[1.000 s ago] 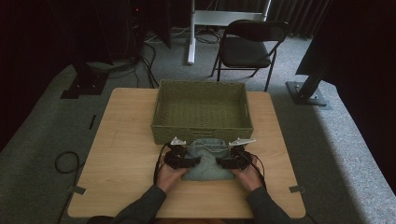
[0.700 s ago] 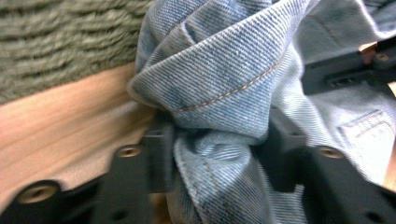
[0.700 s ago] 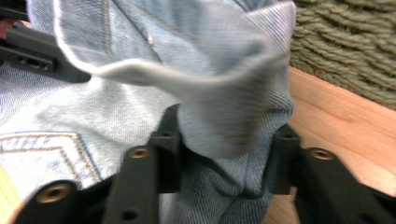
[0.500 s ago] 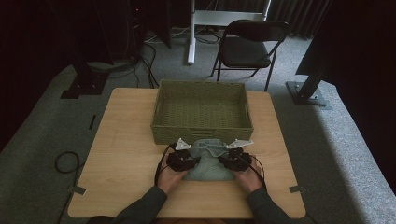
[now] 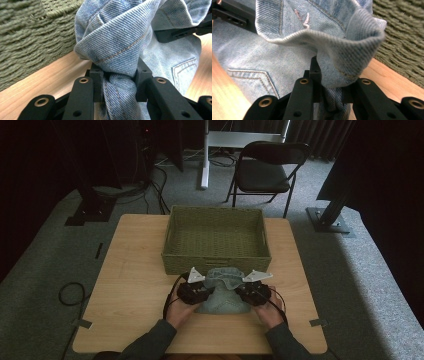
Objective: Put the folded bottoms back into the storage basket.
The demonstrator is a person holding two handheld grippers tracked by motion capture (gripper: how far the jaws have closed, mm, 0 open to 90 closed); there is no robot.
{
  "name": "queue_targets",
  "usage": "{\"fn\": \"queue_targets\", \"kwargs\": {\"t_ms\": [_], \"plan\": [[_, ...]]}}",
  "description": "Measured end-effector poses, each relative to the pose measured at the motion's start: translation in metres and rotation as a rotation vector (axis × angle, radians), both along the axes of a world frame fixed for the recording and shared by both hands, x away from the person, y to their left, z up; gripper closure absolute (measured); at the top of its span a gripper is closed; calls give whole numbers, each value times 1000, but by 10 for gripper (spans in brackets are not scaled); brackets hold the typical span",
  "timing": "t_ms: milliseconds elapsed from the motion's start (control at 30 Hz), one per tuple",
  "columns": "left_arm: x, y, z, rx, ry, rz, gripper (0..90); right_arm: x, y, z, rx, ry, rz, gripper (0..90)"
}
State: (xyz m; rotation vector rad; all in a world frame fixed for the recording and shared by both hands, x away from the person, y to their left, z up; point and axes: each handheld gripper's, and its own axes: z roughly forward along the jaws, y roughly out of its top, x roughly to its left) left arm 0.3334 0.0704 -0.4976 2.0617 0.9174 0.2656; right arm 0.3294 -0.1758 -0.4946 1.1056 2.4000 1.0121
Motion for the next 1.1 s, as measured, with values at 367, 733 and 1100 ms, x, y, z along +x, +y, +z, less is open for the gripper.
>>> {"fn": "queue_targets", "kwargs": {"t_ms": [367, 733, 1100], "plan": [[-4, 3, 17, -3, -31, -11, 688, -4, -1, 13, 22, -37, 10, 774], [-5, 8, 37, -9, -54, -19, 687, -5, 1, 32, 34, -72, 19, 773], [-7, 9, 59, -28, -71, -40, 687, -8, 0, 52, 39, -87, 26, 773]]}}
